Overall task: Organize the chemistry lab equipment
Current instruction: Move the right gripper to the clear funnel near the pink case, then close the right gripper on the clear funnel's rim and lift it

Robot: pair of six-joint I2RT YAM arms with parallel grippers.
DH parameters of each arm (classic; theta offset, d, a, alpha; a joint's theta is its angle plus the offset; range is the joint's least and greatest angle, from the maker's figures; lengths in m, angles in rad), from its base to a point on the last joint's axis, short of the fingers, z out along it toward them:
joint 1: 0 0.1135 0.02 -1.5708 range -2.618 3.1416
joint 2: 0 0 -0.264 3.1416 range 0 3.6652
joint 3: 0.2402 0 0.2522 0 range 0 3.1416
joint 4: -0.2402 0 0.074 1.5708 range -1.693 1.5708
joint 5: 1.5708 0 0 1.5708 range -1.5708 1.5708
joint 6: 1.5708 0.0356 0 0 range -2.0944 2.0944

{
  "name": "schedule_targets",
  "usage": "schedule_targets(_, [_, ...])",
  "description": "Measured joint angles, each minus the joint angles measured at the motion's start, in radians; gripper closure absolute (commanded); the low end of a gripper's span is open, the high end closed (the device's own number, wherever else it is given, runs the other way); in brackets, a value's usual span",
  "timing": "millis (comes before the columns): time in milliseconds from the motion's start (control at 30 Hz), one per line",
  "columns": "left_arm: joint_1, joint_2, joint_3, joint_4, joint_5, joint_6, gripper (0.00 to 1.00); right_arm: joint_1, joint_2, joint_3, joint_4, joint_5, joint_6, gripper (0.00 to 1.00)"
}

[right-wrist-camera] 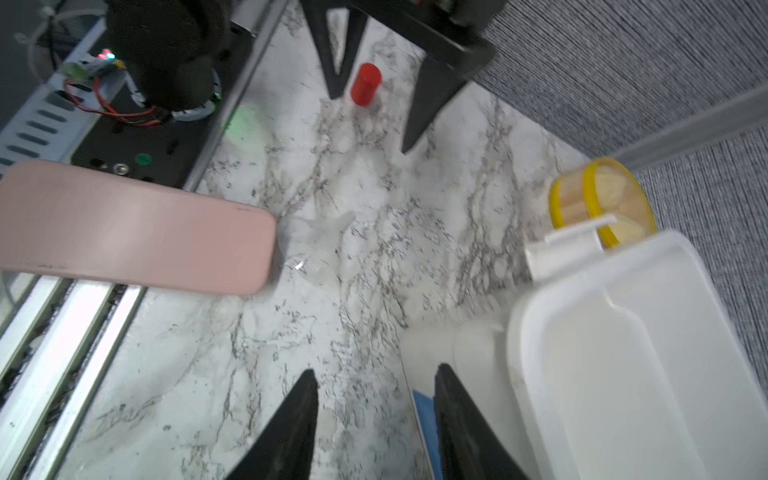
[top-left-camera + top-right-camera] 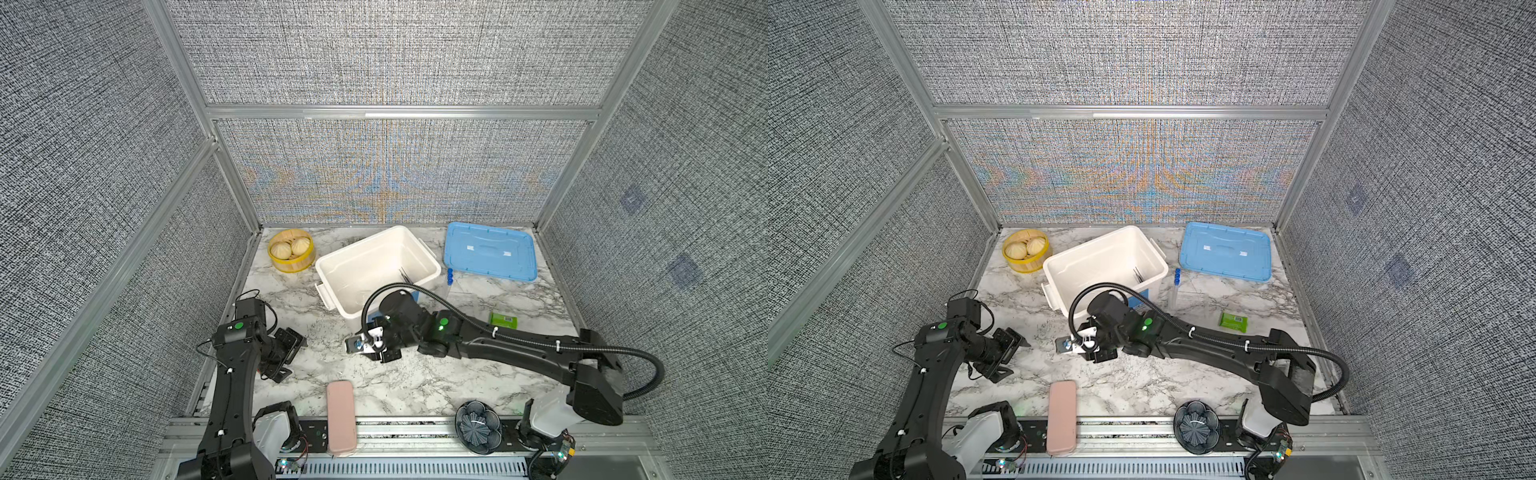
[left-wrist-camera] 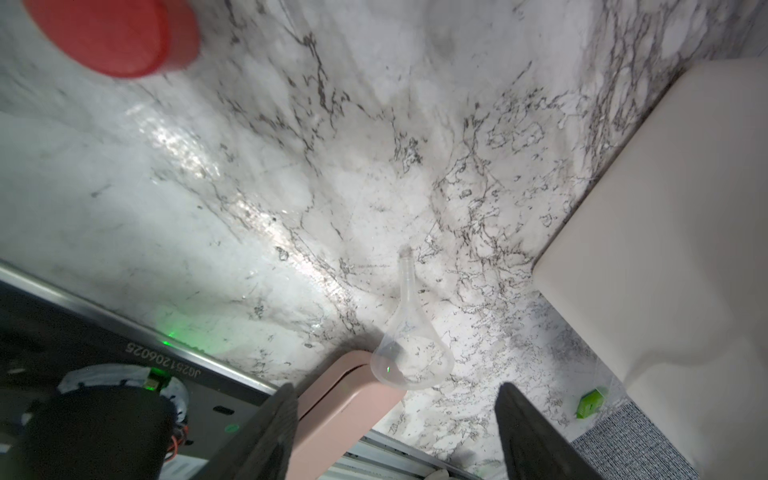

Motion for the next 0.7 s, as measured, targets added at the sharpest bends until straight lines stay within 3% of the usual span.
schedule_targets(233, [0.001,0.061,0.045,-0.007,-0.059,0.004,0.11,0.065,0.199,0.082,0.038,0.003,-0.102,0.54])
schedule_targets(500, [0.003,0.09,0.083,0.001,-0.111,0.005,0.1,0.082,0.399,0.199,0.068,0.055,-0.14,0.55])
schedule_targets(700, [0.007,0.095,0.09,0.009,-0.116,0.011,0.1,0.104,0.499,0.245,0.105,0.148,-0.135,0.75])
